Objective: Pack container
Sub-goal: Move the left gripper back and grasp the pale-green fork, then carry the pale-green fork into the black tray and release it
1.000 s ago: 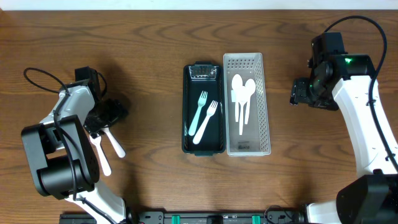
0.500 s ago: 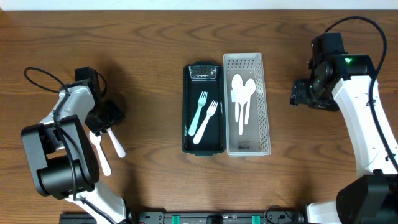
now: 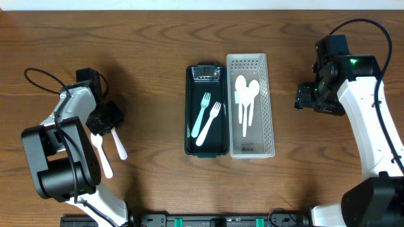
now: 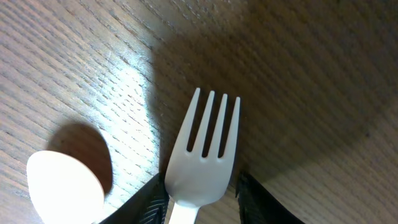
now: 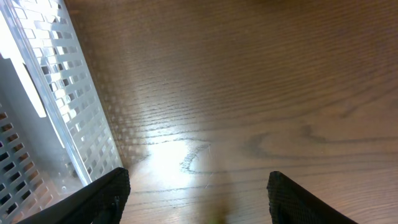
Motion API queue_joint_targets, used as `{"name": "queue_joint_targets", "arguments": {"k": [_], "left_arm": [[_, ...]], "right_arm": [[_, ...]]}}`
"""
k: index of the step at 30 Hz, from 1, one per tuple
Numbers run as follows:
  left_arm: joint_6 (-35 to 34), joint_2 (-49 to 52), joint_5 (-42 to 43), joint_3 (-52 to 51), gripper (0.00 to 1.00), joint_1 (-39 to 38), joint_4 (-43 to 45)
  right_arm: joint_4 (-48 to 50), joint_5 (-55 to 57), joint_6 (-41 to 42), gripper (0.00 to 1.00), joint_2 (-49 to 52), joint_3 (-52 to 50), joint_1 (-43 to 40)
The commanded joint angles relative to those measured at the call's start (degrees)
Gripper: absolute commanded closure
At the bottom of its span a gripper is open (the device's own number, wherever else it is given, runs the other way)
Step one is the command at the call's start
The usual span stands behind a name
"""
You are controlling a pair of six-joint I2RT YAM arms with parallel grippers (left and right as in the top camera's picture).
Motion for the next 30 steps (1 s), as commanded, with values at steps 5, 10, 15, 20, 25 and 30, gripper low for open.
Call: {"name": "queue_joint_targets", "arguments": {"k": [5,10,15,20,25,30], "left_arm": [[-0.07,0.72,-2.49,-0.7,0.68,0.26,-0.39],[-0.02,0.72,-2.49,-0.7,0.69,0.26,-0.39],[3.34,0.7,-2.54,-0.7,0.74,0.26,-0.09],[3.39,0.7,-4.24,-0.7,0.75,0.26,0.02],[3.37,0.7,-4.92,-0.7,0.8,0.26,0.26],[3.37,0.63,-5.05,-0.68,0.81,0.24,0.26]], "right_arm": [[-0.17,0.07,-0.74,0.26,0.26,-0.17,-0.22],[-0.2,0.04,-0.72,0.26,0.26,-0.17,-0.22],[-0.2,0.04,-0.72,0.26,0.26,-0.17,-0.22],[-0.2,0.02,-0.72,0.26,0.26,-0.17,-0.22],[-0.15,0.04,-0.72,0.26,0.26,-0.17,-0.22],[0.11,0.04,-0.72,0.26,0.26,-0.17,-0.22]]}}
